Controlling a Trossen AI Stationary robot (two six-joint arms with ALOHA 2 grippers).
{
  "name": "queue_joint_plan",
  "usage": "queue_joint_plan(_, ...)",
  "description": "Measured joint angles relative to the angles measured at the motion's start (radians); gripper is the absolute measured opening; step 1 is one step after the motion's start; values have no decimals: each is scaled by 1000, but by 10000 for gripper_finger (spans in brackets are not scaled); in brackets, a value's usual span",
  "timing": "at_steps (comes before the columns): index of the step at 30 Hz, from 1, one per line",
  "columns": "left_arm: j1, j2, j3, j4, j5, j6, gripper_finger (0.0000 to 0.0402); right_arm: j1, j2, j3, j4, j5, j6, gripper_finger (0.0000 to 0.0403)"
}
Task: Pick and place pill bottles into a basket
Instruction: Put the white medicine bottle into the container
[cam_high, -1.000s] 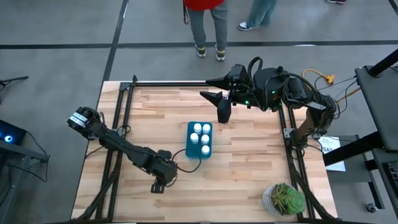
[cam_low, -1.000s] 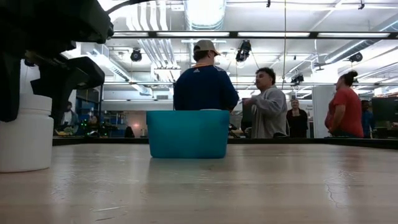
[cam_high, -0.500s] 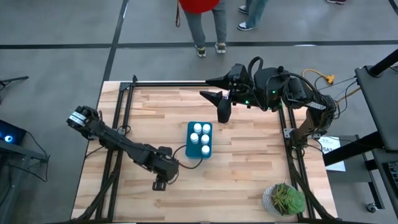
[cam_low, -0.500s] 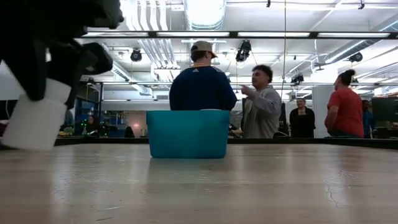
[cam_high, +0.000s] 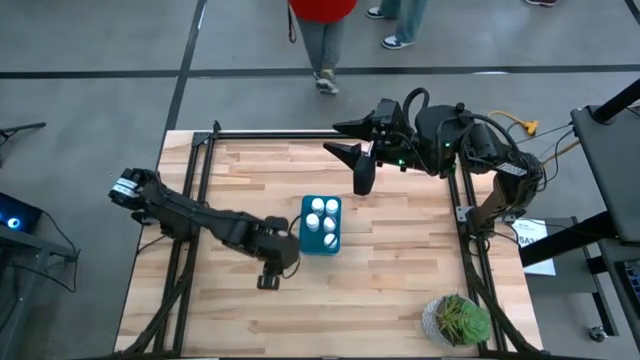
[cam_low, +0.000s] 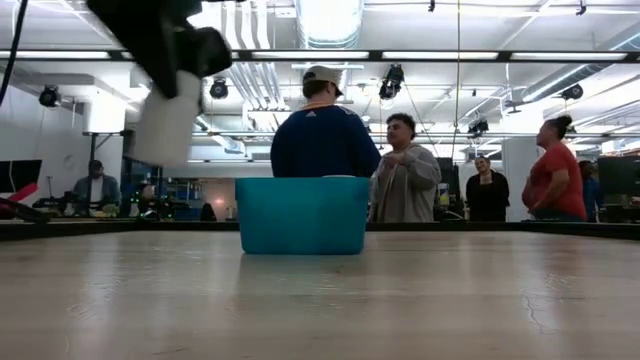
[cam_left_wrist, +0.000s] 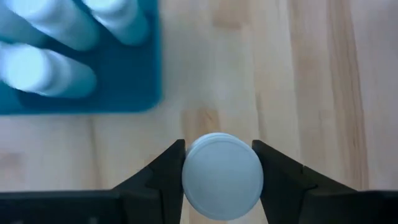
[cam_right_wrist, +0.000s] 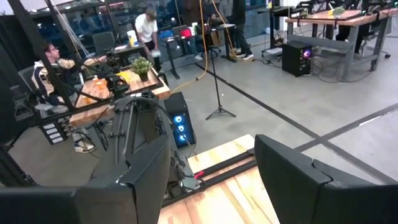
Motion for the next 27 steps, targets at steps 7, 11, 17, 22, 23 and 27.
queue_joint_plan(7, 105, 0, 79, -3, -26, 62, 145, -2, 0, 7, 24, 1, -8, 224)
queue_joint_plan(11, 167, 2, 94, 13, -46, 70, 145, -2, 0, 10, 45, 0, -15, 224)
queue_joint_plan(17, 211, 5, 72, 79, -45, 70, 145, -2, -1, 10, 48, 1, -15, 224)
queue_joint_plan(22, 215, 19, 66, 162, -43, 71, 145, -2, -1, 10, 47, 1, -16, 224)
queue_joint_plan(23, 215, 27, 66, 165, -43, 72, 145, -2, -1, 10, 47, 1, -16, 224)
queue_joint_plan(27, 215, 82, 65, 168, -44, 75, 144, -2, -1, 10, 44, 1, -23, 224)
